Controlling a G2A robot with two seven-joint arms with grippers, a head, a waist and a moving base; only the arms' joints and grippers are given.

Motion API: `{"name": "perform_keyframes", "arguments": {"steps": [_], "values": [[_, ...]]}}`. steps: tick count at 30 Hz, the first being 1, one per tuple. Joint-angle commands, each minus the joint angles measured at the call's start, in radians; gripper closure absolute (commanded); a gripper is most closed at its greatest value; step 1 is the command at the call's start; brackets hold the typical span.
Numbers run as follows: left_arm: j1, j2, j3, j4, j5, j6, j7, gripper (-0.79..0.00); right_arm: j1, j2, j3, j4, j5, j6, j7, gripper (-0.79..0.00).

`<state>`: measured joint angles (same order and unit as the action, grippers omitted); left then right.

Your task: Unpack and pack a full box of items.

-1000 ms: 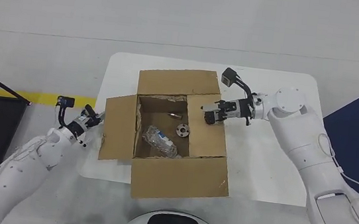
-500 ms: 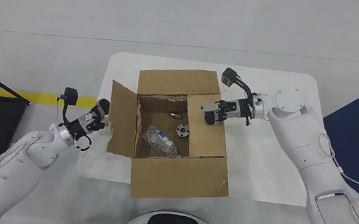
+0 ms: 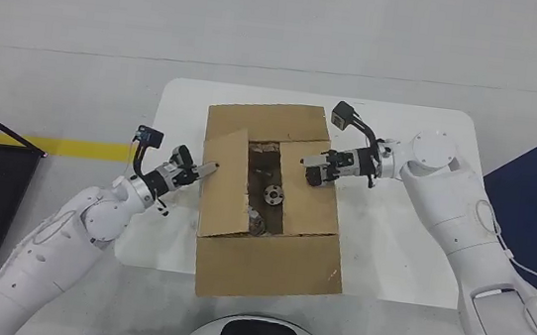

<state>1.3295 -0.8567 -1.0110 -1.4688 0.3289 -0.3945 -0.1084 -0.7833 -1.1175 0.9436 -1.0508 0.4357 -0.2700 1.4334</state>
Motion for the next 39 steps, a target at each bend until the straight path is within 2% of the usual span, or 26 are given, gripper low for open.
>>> {"name": "perform_keyframes", "arguments": {"steps": [1,10,17,20,21,22,24,28,29,30,39], "values": [[-0.015,-0.008,0.009,0.007,-0.004,0.018,-0.012,-0.785,0.000,0.000,0.000,0.000,0.000,0.000,0.000,-0.785],[-0.076,-0.042,0.046,0.018,-0.013,0.160,-0.074,-0.785,0.000,0.000,0.000,0.000,0.000,0.000,0.000,-0.785],[-0.094,-0.056,0.045,0.016,0.014,0.184,-0.087,-0.785,0.000,0.000,0.000,0.000,0.000,0.000,0.000,-0.785],[-0.109,-0.064,0.046,0.010,0.032,0.232,-0.095,-0.680,0.000,0.000,0.000,0.000,0.000,0.000,0.000,-0.785],[-0.117,-0.067,0.047,0.011,0.039,0.253,-0.093,-0.606,0.000,0.000,0.000,0.000,0.000,0.000,0.000,-0.785],[-0.122,-0.071,0.049,0.009,0.047,0.269,-0.086,-0.388,0.000,0.000,0.000,0.000,0.000,0.000,0.000,-0.785],[-0.129,-0.078,0.055,0.005,0.057,0.292,-0.080,-0.305,0.000,0.000,0.000,0.000,0.000,0.000,0.000,-0.785],[-0.130,-0.086,0.065,-0.009,0.091,0.313,-0.084,-0.336,0.000,0.000,0.000,0.000,0.000,0.000,0.000,-0.785],[-0.127,-0.088,0.066,-0.013,0.096,0.315,-0.085,-0.483,0.000,0.000,0.000,0.000,0.000,0.000,0.000,-0.785],[-0.124,-0.089,0.066,-0.016,0.097,0.314,-0.087,-0.785,0.000,0.000,0.000,0.000,0.000,0.000,0.000,-0.785],[-0.112,-0.091,0.061,-0.025,0.083,0.302,-0.088,-0.785,0.000,0.000,0.000,0.000,0.000,0.000,0.000,-0.785]]}}
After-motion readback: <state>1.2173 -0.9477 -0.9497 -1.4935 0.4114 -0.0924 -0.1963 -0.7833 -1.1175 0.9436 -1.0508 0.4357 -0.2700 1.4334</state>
